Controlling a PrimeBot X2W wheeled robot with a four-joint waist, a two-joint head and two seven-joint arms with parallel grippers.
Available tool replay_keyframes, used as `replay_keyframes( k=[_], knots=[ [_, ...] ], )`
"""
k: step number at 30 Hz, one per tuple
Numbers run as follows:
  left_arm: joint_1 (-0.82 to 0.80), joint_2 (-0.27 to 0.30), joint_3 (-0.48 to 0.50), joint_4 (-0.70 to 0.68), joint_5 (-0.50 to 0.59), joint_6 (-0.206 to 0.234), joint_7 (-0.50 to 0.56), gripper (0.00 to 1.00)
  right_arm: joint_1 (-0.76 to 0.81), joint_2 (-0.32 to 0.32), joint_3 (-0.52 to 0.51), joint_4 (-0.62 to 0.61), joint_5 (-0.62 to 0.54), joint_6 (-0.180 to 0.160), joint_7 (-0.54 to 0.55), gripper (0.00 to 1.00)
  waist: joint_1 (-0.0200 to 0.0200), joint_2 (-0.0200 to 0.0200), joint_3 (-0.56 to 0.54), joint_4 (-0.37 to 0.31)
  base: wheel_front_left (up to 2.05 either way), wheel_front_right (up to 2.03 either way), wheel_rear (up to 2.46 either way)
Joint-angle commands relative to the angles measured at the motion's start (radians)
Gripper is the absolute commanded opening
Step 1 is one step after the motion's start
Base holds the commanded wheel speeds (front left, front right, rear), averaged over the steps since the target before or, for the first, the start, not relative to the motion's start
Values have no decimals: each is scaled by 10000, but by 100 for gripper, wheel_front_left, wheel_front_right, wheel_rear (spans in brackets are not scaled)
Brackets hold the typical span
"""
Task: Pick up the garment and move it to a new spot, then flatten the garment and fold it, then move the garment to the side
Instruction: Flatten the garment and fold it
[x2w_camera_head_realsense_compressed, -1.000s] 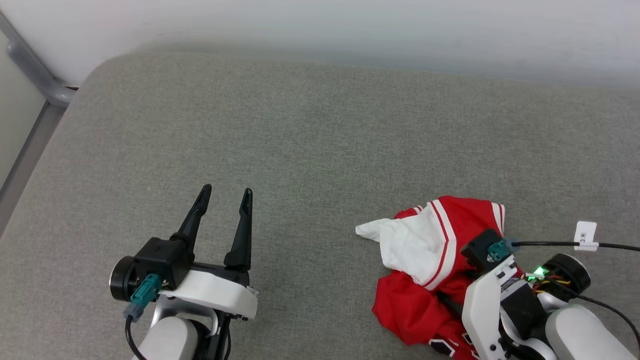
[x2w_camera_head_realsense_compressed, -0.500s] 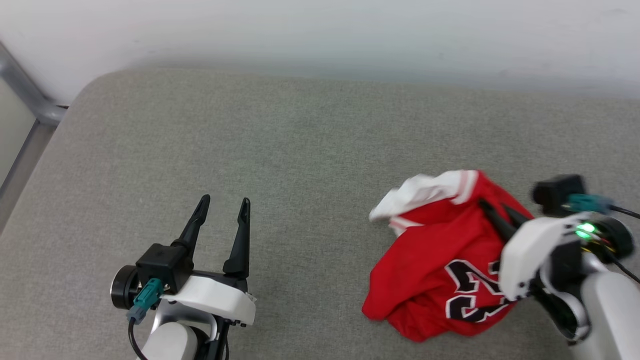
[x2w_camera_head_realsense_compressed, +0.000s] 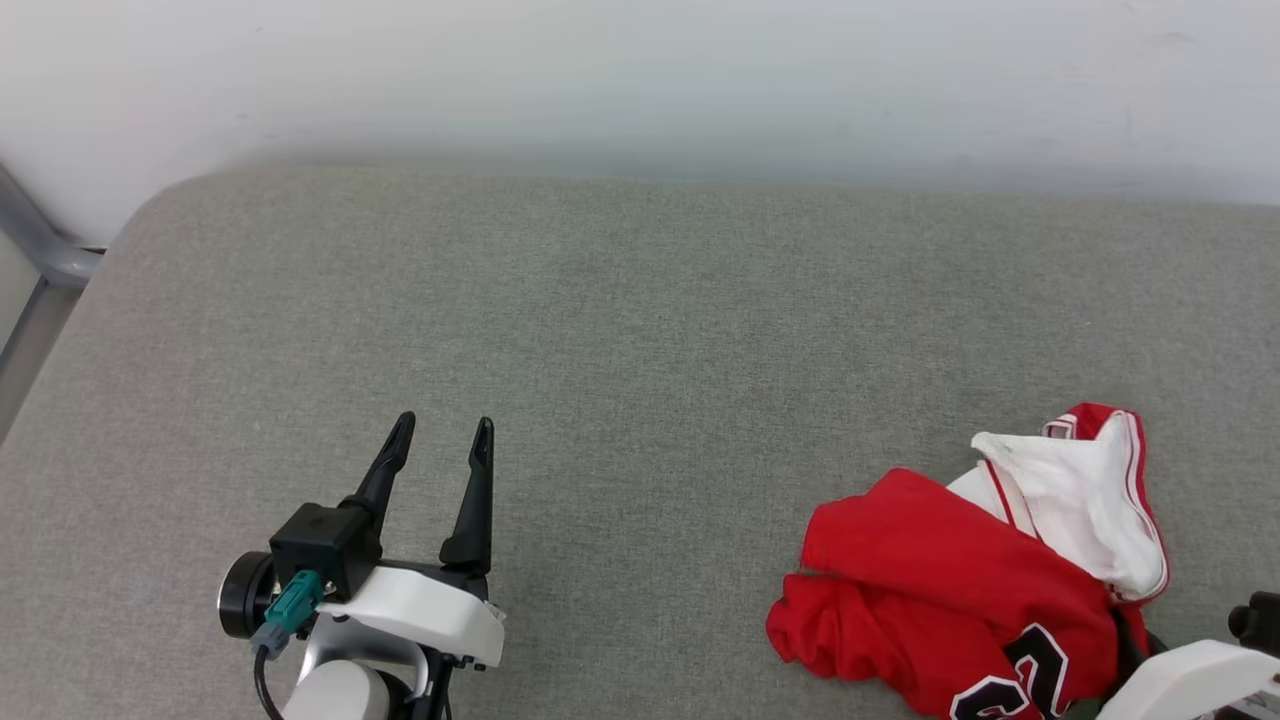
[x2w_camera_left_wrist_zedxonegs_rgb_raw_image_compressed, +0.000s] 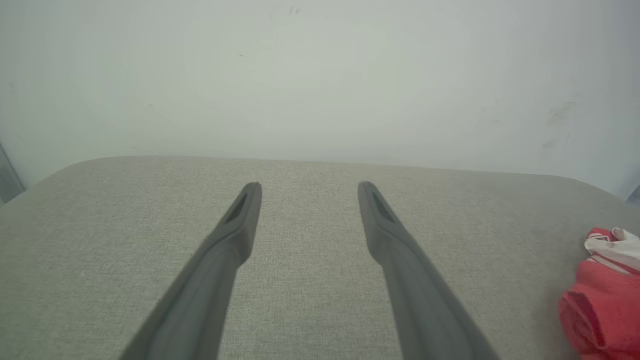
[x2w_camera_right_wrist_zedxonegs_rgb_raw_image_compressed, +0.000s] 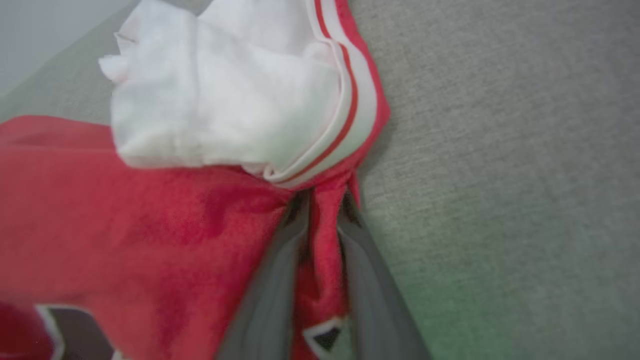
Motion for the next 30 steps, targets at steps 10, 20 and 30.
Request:
replay_keyframes(
  k=[10, 20, 30],
  knots=[
    [304, 108, -64, 120, -149, 90, 98, 100, -53, 53, 628, -583, -370, -7, -3136, 100, 0, -1, -449, -115, 0, 0, 0],
    [620, 184, -54, 111, -249, 181, 176, 100, 436, 52, 1466, -2419, -2018, -7, -3305, 100, 0, -1, -910, -200, 0, 0, 0],
    [752, 353, -119, 49, -243, 232, 318, 100, 1457, 50, 2158, -4681, -2253, -7, -2239, 100, 0, -1, -1064, -433, 0, 0, 0]
  ],
)
